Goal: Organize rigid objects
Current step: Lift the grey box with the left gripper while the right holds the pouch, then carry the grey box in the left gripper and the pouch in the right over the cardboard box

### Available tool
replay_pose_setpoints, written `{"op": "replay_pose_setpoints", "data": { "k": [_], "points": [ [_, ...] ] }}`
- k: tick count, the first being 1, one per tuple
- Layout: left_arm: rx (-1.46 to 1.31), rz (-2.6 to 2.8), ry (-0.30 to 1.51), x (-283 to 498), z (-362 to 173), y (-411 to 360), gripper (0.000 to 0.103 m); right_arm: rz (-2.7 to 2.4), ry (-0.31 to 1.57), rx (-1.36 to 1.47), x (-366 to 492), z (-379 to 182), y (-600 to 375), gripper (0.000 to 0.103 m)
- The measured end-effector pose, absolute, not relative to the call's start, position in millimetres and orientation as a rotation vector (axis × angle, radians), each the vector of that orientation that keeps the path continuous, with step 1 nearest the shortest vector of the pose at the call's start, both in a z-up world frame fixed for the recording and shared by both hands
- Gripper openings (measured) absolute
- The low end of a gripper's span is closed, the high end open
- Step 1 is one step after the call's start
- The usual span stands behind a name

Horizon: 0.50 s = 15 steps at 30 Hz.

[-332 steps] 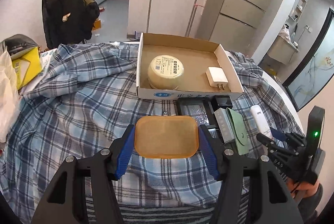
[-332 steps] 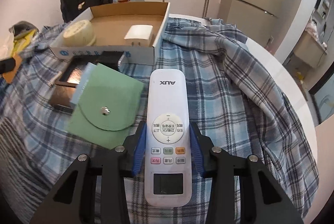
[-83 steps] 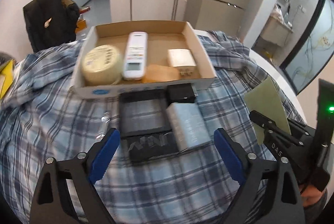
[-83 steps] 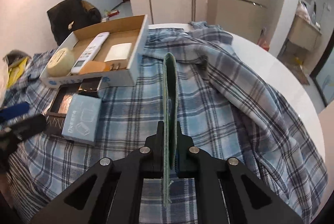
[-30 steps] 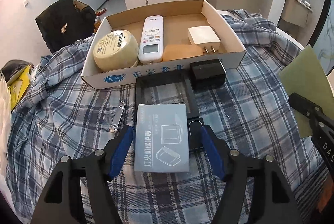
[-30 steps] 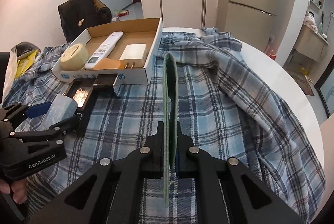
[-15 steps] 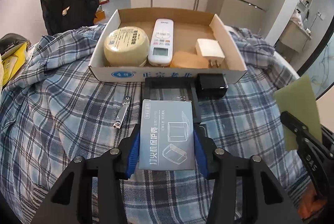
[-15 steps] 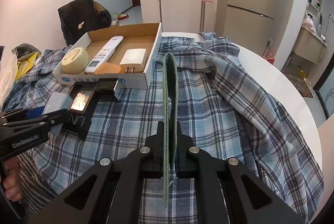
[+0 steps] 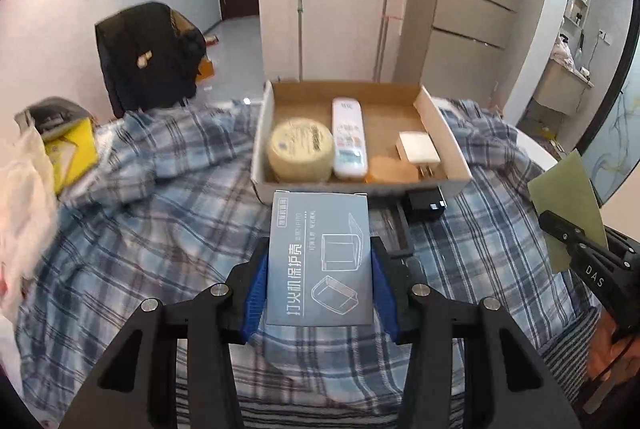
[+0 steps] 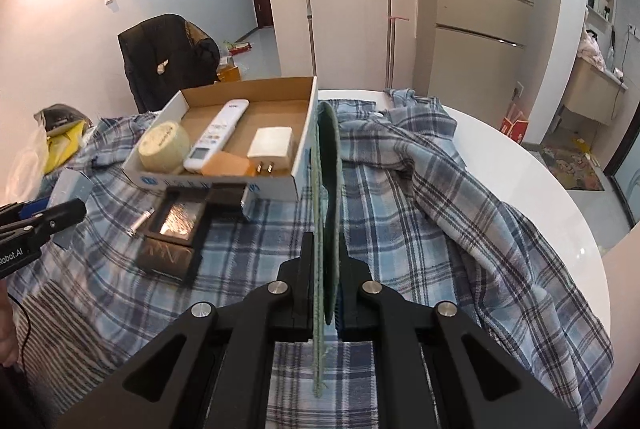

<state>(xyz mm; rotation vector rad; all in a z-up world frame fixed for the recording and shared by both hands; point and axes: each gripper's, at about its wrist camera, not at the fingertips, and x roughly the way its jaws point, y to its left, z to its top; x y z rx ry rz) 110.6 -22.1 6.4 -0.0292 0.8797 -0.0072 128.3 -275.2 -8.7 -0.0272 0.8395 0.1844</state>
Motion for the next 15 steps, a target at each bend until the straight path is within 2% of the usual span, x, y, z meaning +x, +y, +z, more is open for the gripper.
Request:
{"op": "replay_pose_setpoints", "data": {
  "k": [5,10,15],
  "points": [
    [0.003,-0.040,0.862,122,29,-21,0.049,0.222,0.828,-0.063,139,21,-260,0.006],
    [-0.032,-0.039,0.752,148,64,-19,0.049,0.233,0.788,-0.063,168,50,-235,0.006],
    [-0.125,-0.071,0.746,179,64,-16,0.049,0.255,0.818,0.003,209,55,-211,0.006]
  ]
}}
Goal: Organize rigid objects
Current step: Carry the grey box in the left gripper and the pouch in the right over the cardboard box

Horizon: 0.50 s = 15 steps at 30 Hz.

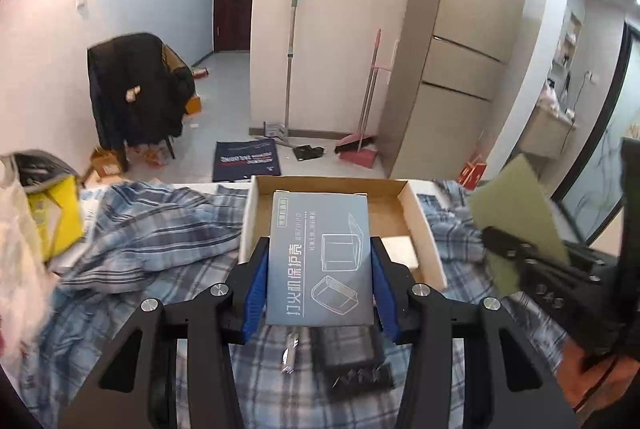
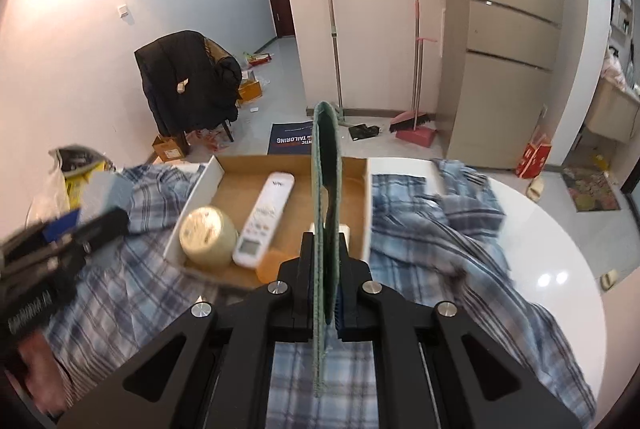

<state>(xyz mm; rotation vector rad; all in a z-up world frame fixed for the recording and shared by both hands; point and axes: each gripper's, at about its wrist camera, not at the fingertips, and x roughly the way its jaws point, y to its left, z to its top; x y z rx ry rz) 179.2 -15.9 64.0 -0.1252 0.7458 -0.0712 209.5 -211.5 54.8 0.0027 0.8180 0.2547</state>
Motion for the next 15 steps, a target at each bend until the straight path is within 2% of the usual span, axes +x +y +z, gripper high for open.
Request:
{"op": "replay_pose_setpoints", "data": {
  "k": [8,15],
  "points": [
    [-0.068,-0.103,0.800,253,42,-19,0.049,0.259,0.993,0.085,287,-2,-188,0.006],
    [-0.128,-0.092,0.876,306,0,-8,0.049,0.206,1.019,0.104,324,-32,-180,0.006]
  ]
}}
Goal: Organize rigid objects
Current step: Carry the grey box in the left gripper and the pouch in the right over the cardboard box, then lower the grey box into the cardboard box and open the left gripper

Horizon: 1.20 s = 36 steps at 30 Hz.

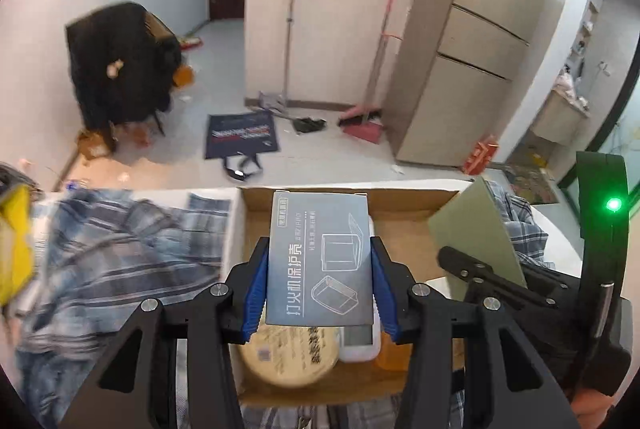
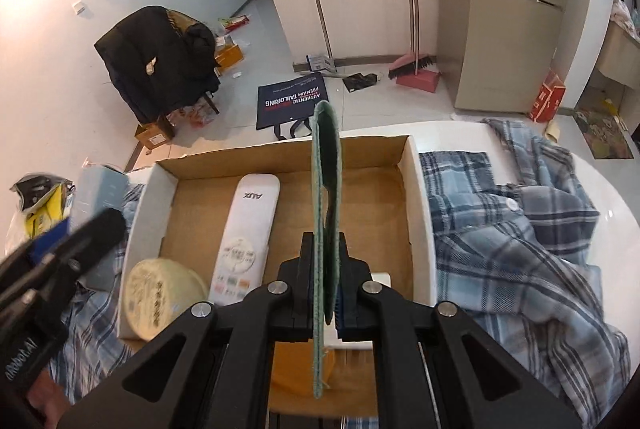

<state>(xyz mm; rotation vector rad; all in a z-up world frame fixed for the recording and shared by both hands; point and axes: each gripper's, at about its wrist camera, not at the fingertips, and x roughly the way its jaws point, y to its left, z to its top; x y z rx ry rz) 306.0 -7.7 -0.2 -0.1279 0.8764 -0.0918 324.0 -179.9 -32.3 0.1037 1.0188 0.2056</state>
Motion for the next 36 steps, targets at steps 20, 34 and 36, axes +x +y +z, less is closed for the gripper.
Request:
{"op": "replay_pose_setpoints", "data": {
  "k": [20,34,36],
  "points": [
    [-0.111,-0.050,0.956,353,-72,6,0.051,0.246,1.027,0.168,339,-51,-199,0.006],
    [-0.062,0.016,0.707,309,-17,17,0.081,0.209,0.999,0.150,342,-52,-192,0.006],
    [-0.100,0.010,0.694,308,-11,23,0.081,0.220,1.003,0.127,341,-51,-187,0.007]
  ]
}}
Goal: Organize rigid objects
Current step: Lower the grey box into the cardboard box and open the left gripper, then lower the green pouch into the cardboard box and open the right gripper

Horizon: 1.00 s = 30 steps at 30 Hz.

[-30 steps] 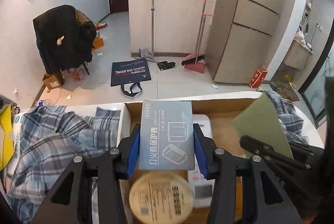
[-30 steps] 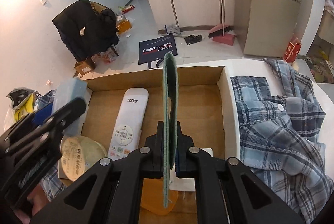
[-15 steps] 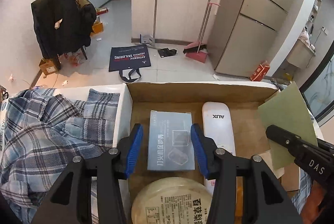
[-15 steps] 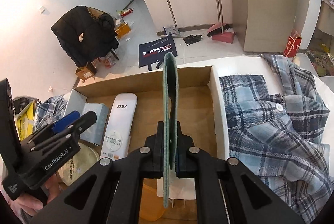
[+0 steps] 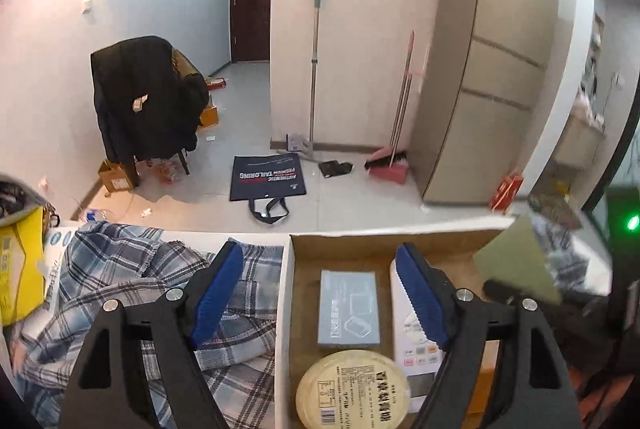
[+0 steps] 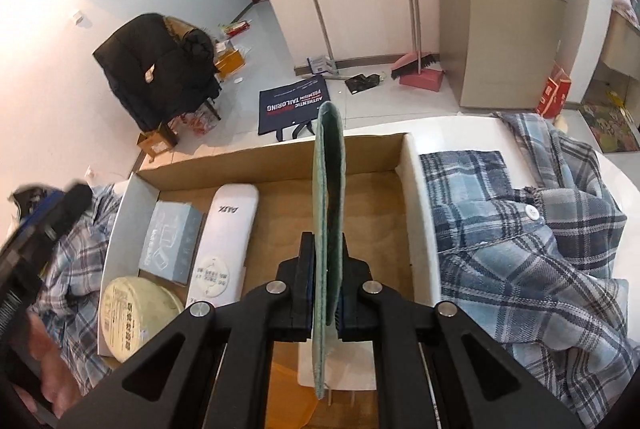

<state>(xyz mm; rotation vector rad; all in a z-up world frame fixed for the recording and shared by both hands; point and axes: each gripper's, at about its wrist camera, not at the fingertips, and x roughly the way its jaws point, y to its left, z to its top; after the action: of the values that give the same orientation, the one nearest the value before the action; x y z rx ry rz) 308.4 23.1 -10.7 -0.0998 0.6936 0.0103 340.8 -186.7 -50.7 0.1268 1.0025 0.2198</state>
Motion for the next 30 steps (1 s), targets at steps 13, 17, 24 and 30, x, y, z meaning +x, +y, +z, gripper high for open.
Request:
{"op": "replay_pose_setpoints", "data": {
  "k": [13,17,24,30],
  "points": [
    [-0.107,0.033,0.698,312,-8,29,0.081,0.280,0.980,0.121,333,-43,-181,0.022],
    [-0.115,0.030,0.686,311,-3,30,0.081,0.332,0.992,0.162,330,-40,-181,0.022],
    [-0.120,0.055,0.661,308,3,38,0.081,0.386,0.983,0.182,322,-32,-175,0.022],
    [-0.145,0.042,0.641,303,13,41,0.081,0.391,0.971,0.210,318,-24,-184,0.022]
  ]
}}
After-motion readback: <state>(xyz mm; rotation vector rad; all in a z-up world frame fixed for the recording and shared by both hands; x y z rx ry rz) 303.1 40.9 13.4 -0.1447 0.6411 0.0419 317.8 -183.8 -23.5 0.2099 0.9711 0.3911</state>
